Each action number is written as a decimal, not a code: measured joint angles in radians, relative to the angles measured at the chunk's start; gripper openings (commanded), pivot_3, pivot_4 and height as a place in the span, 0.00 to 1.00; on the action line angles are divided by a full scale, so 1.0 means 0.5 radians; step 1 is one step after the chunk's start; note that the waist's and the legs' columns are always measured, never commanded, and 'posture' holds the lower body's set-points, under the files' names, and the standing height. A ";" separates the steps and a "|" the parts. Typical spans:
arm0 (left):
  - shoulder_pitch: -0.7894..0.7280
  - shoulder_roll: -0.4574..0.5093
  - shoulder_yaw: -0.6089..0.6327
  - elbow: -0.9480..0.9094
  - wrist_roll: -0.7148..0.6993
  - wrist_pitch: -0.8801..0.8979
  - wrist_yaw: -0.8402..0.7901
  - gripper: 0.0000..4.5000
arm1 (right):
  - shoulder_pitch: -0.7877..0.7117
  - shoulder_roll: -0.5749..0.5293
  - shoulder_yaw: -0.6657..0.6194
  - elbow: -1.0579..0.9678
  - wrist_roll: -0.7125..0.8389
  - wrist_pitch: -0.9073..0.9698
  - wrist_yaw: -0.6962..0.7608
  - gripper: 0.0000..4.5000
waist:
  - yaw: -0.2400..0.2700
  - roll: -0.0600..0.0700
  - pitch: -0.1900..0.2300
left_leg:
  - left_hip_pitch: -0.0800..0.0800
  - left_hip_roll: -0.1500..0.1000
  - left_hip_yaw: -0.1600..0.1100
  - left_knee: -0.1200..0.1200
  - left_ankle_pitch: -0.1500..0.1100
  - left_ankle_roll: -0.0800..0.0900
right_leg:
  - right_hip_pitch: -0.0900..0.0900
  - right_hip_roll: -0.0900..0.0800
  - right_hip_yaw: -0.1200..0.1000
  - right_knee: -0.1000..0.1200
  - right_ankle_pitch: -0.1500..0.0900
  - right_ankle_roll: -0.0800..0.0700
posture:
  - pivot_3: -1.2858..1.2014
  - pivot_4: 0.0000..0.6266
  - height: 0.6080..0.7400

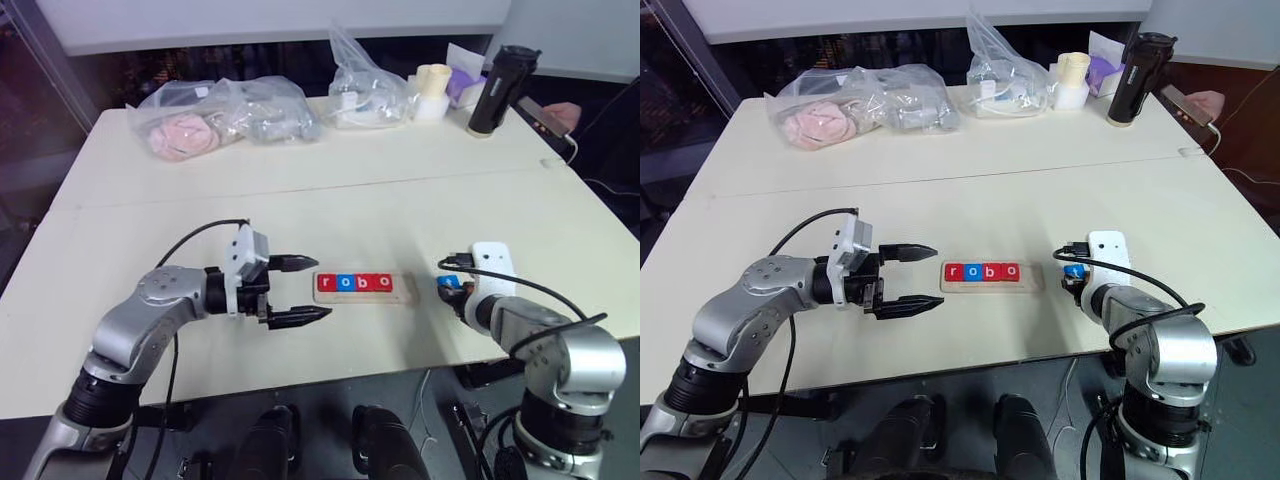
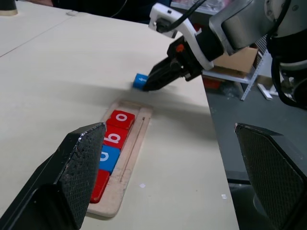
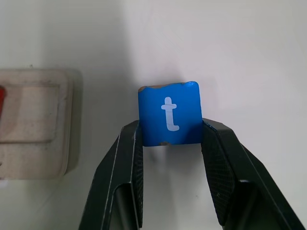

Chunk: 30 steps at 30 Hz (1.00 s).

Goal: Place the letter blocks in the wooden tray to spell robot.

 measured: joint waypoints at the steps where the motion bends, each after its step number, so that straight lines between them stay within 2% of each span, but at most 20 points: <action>1: 0.000 0.000 0.000 0.000 0.002 -0.001 -0.002 1.00 | 0.009 0.001 0.001 0.000 0.019 0.000 -0.016 0.25 | 0.003 0.000 0.000 | 0.000 0.000 -0.001 0.000 0.000 0.000 | 0.000 0.000 0.000 0.000 0.000 0.000 | 0.52 0.24 0.98; 2: 0.000 0.000 0.000 0.000 0.003 -0.002 -0.004 1.00 | 0.014 0.001 0.002 0.000 0.043 0.000 -0.030 0.25 | 0.004 0.000 0.000 | -0.001 0.000 0.000 -0.001 0.000 0.000 | -0.001 0.000 0.000 -0.001 0.000 0.000 | 0.52 0.24 0.98; 5: 0.001 0.000 0.000 0.000 0.006 -0.002 -0.003 1.00 | 0.015 -0.036 0.032 0.001 0.099 0.000 -0.073 0.57 | 0.007 0.000 0.000 | -0.004 -0.002 0.000 -0.003 0.000 0.000 | -0.003 -0.002 0.000 -0.002 0.002 -0.005 | 0.52 0.24 0.98; 7: 0.010 0.001 0.000 0.000 0.011 -0.002 -0.003 1.00 | 0.005 -0.124 0.067 0.003 0.141 0.000 -0.082 0.81 | 0.009 0.000 0.000 | -0.005 -0.004 0.000 -0.003 0.002 0.004 | -0.003 -0.004 -0.001 -0.004 0.003 -0.006 | 0.52 0.24 0.98; 9: 0.010 0.002 0.000 0.000 0.017 -0.002 -0.003 1.00 | -0.009 -0.259 0.106 0.024 0.205 0.000 -0.057 0.99 | 0.011 0.000 0.000 | -0.007 -0.005 0.001 -0.002 0.003 0.005 | -0.004 -0.004 -0.001 -0.005 0.003 -0.005 | 0.52 0.24 0.98; 12: 0.010 0.003 0.001 0.000 0.020 -0.002 0.000 1.00 | -0.053 -0.513 0.171 0.066 0.332 0.000 0.058 0.99 | 0.010 -0.001 0.001 | -0.008 -0.004 0.000 -0.002 0.003 0.005 | -0.004 -0.004 -0.003 -0.005 0.002 -0.003 | 0.52 0.24 0.98; 13: 0.010 0.002 0.000 0.000 0.020 -0.002 0.003 1.00 | -0.063 -0.660 0.243 0.069 0.382 -0.016 0.156 0.99 | 0.010 0.001 0.002 | -0.008 -0.004 0.001 -0.001 0.003 0.005 | -0.004 -0.005 -0.003 -0.005 0.000 0.000 | 0.52 0.24 0.98; 15: 0.010 0.001 0.001 -0.001 0.020 -0.002 0.012 1.00 | -0.061 -1.088 0.415 0.073 0.466 -0.196 0.493 0.99 | 0.011 0.003 0.005 | -0.009 -0.004 0.001 0.001 0.002 0.006 | -0.003 -0.005 -0.005 -0.006 -0.003 0.004 | 0.52 0.24 0.98; 17: 0.010 0.001 0.001 -0.002 0.021 -0.002 0.019 1.00 | -0.019 -1.397 0.465 0.146 0.470 -0.617 0.885 0.99 | 0.010 0.001 0.005 | -0.010 -0.003 0.000 0.002 0.001 0.008 | 0.000 -0.005 -0.009 -0.010 -0.003 0.005 | 0.52 0.24 0.98; 20: 0.007 0.002 0.001 -0.002 0.021 -0.002 0.025 1.00 | 0.134 -1.720 0.618 0.474 0.217 -1.602 1.433 0.99 | 0.008 0.001 0.005 | -0.010 -0.003 0.000 0.001 -0.002 0.006 | 0.005 -0.004 -0.012 -0.021 -0.003 0.006 | 0.52 0.24 0.98; 21: 0.007 0.002 0.001 -0.001 0.021 -0.002 0.026 1.00 | 0.145 -1.769 0.671 0.631 0.120 -1.930 1.589 0.99 | 0.007 0.000 0.005 | -0.010 -0.003 0.000 0.001 -0.002 0.006 | 0.007 -0.004 -0.014 -0.026 -0.002 0.006 | 0.52 0.24 0.98; 23: 0.002 0.001 0.001 0.000 0.021 -0.002 0.026 1.00 | 0.069 -1.740 0.722 0.891 0.052 -2.297 1.811 0.99 | 0.000 0.001 0.005 | -0.011 -0.003 0.003 0.003 -0.003 0.012 | 0.006 -0.005 -0.012 -0.028 0.004 0.008 | 0.52 0.24 0.98; 27: -0.035 0.004 0.003 -0.001 0.020 -0.003 0.025 1.00 | -0.203 -1.633 0.852 1.402 -0.058 -2.769 2.176 0.99 | 0.008 0.000 0.006 | -0.013 -0.003 0.003 0.003 -0.002 0.014 | 0.005 -0.004 -0.010 -0.027 0.009 0.003 | 0.52 0.24 0.98; 30: -0.033 0.005 0.002 0.000 0.020 -0.002 0.026 1.00 | -0.359 -1.502 0.913 1.721 -0.151 -2.957 2.294 0.99 | 0.014 0.000 0.006 | -0.013 -0.003 0.003 0.003 -0.002 0.014 | 0.004 -0.005 -0.010 -0.027 0.010 0.002 | 0.52 0.24 0.98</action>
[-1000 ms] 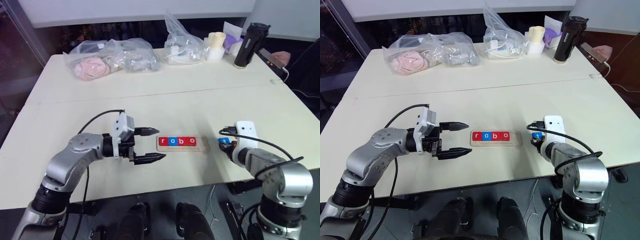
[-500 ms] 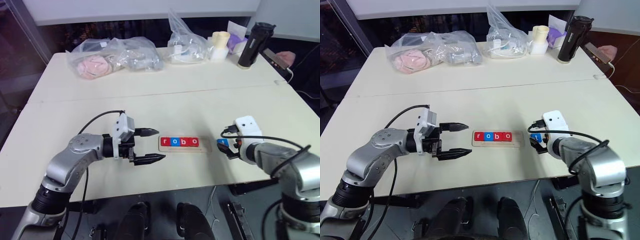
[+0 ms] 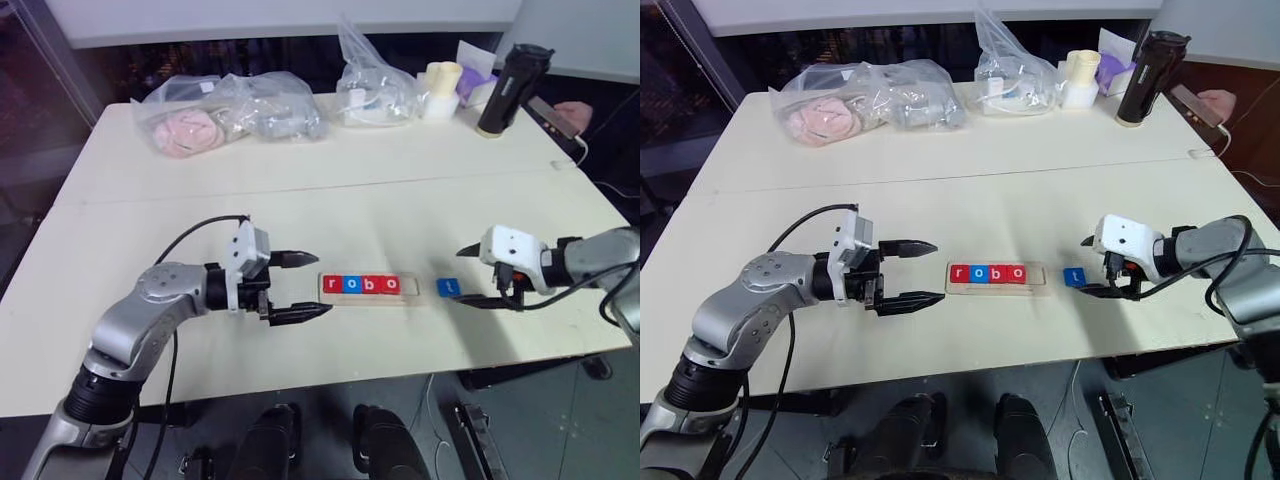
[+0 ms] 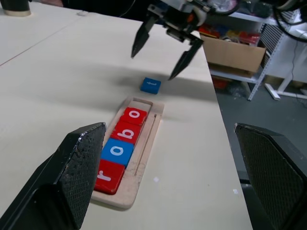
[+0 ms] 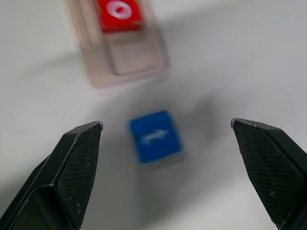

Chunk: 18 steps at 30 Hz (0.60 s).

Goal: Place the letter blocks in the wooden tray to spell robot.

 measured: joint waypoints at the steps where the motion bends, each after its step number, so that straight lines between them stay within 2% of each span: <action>1: 0.001 0.001 0.000 -0.001 0.000 0.000 0.001 1.00 | -0.043 0.042 0.024 0.093 -0.008 -0.021 0.057 0.99 | 0.002 0.000 0.000 | 0.000 0.000 0.000 0.000 0.000 0.000 | 0.000 0.000 0.000 0.000 0.000 0.000 | 0.52 0.24 0.98; 9: 0.009 0.018 0.003 -0.013 -0.001 0.009 0.005 1.00 | -0.219 0.200 0.119 0.585 -0.158 -0.221 0.308 0.99 | 0.037 0.001 0.000 | -0.001 -0.001 0.000 0.003 0.000 0.000 | -0.001 0.001 0.001 0.002 0.001 -0.002 | 0.52 0.24 0.98; 12: 0.010 0.025 0.005 -0.019 -0.002 0.010 0.006 1.00 | -0.245 0.207 0.120 0.626 -0.197 -0.263 0.345 0.80 | 0.040 0.001 0.000 | -0.001 -0.001 0.000 0.004 0.000 -0.001 | -0.001 0.001 0.001 0.002 0.002 -0.002 | 0.52 0.24 0.98; 16: 0.010 0.027 0.006 -0.020 -0.003 0.011 0.008 1.00 | -0.246 0.219 0.118 0.630 -0.221 -0.291 0.372 0.33 | 0.039 0.001 -0.001 | 0.000 -0.001 0.000 0.005 0.000 -0.001 | -0.001 0.001 0.002 0.002 0.003 -0.001 | 0.52 0.24 0.98; 17: 0.010 0.027 0.006 -0.020 -0.003 0.011 0.008 1.00 | -0.246 0.219 0.115 0.629 -0.226 -0.298 0.376 0.25 | 0.039 0.001 -0.001 | 0.000 -0.001 0.000 0.005 0.001 -0.001 | -0.001 0.001 0.002 0.003 0.003 -0.001 | 0.52 0.24 0.98; 18: 0.010 0.027 0.006 -0.021 -0.003 0.011 0.009 1.00 | -0.246 0.219 0.114 0.629 -0.231 -0.299 0.379 0.25 | 0.039 0.001 -0.001 | 0.000 -0.001 0.000 0.005 0.001 -0.001 | -0.001 0.001 0.002 0.003 0.003 -0.001 | 0.52 0.24 0.98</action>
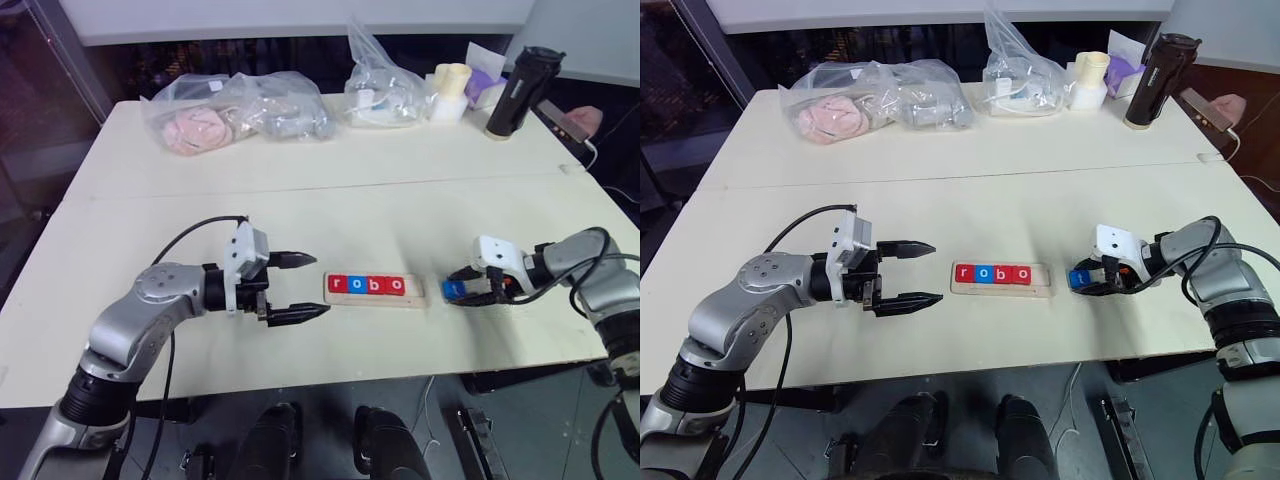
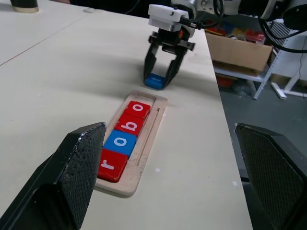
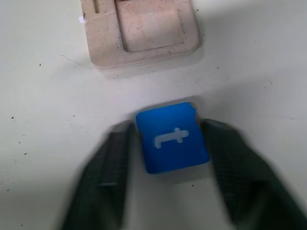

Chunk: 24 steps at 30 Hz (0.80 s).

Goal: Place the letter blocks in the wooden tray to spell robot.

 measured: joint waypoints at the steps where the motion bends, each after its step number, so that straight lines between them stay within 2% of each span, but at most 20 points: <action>1: 0.000 0.000 0.000 0.000 0.000 0.000 0.001 1.00 | 0.000 0.000 -0.001 0.000 -0.003 0.000 0.004 0.25 | 0.001 0.000 0.000 | 0.000 0.000 0.000 0.000 0.000 0.000 | 0.000 0.000 0.000 0.000 0.000 0.000 | 0.52 0.24 0.98; 6: 0.000 0.000 0.002 0.000 0.000 0.000 0.003 1.00 | 0.000 0.000 -0.008 -0.078 -0.004 0.086 -0.012 0.25 | 0.000 0.000 0.000 | 0.000 0.000 0.000 0.001 0.000 0.000 | 0.000 0.000 0.001 0.001 0.001 0.000 | 0.52 0.24 0.98; 14: -0.001 -0.009 0.002 0.000 0.000 0.000 0.003 1.00 | 0.013 0.020 -0.024 -0.691 0.078 0.413 -0.010 0.25 | 0.000 0.000 0.000 | 0.000 0.000 0.000 0.001 0.000 -0.001 | -0.003 0.001 0.003 0.004 0.001 0.000 | 0.52 0.24 0.98; 24: -0.001 -0.012 0.002 0.000 0.000 0.000 0.015 1.00 | 0.015 0.126 0.014 -0.643 0.015 0.461 -0.090 0.25 | 0.000 0.000 0.000 | 0.000 0.000 0.000 0.002 0.001 -0.002 | -0.003 0.000 0.003 0.006 0.001 0.000 | 0.52 0.24 0.98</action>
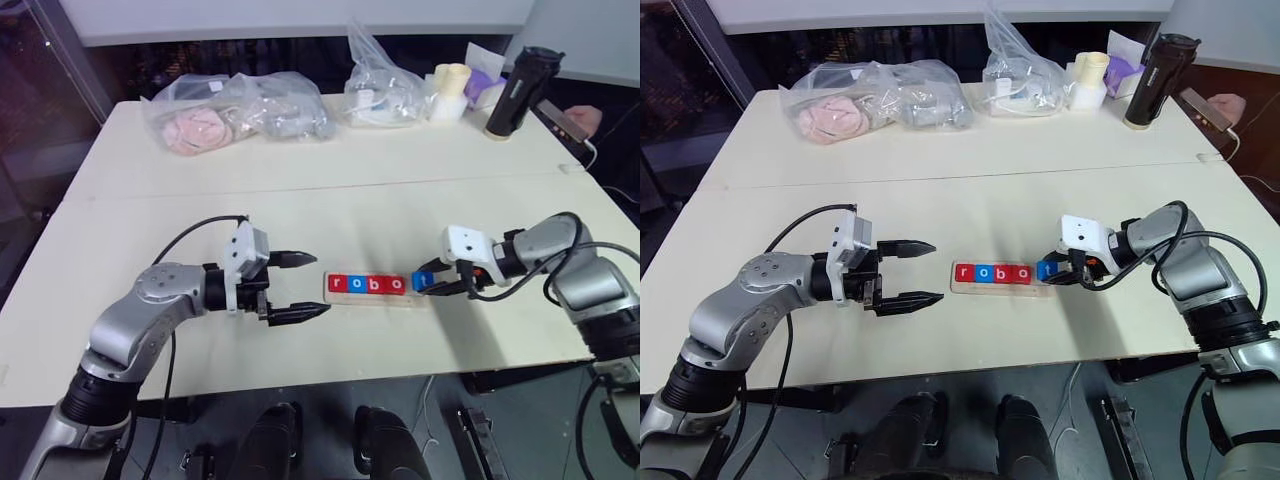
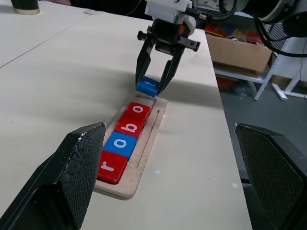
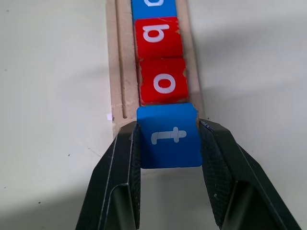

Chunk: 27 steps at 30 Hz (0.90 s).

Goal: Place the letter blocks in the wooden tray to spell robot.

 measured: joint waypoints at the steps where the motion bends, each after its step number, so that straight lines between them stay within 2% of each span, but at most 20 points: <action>1: 0.000 -0.001 0.000 0.000 0.000 0.000 0.002 1.00 | 0.000 0.012 0.007 0.023 -0.013 -0.002 -0.003 0.25 | 0.000 0.000 0.000 | 0.000 0.000 0.000 0.000 0.000 0.000 | 0.000 0.000 0.000 0.000 0.000 0.000 | 0.52 0.24 0.98; 27: 0.039 0.003 0.003 -0.023 -0.003 0.001 0.024 1.00 | -0.039 0.118 0.032 0.126 -0.073 0.006 -0.013 0.25 | -0.001 0.000 0.000 | 0.004 0.000 0.000 0.004 0.002 -0.003 | -0.001 0.000 0.001 0.013 0.000 -0.001 | 0.52 0.24 0.98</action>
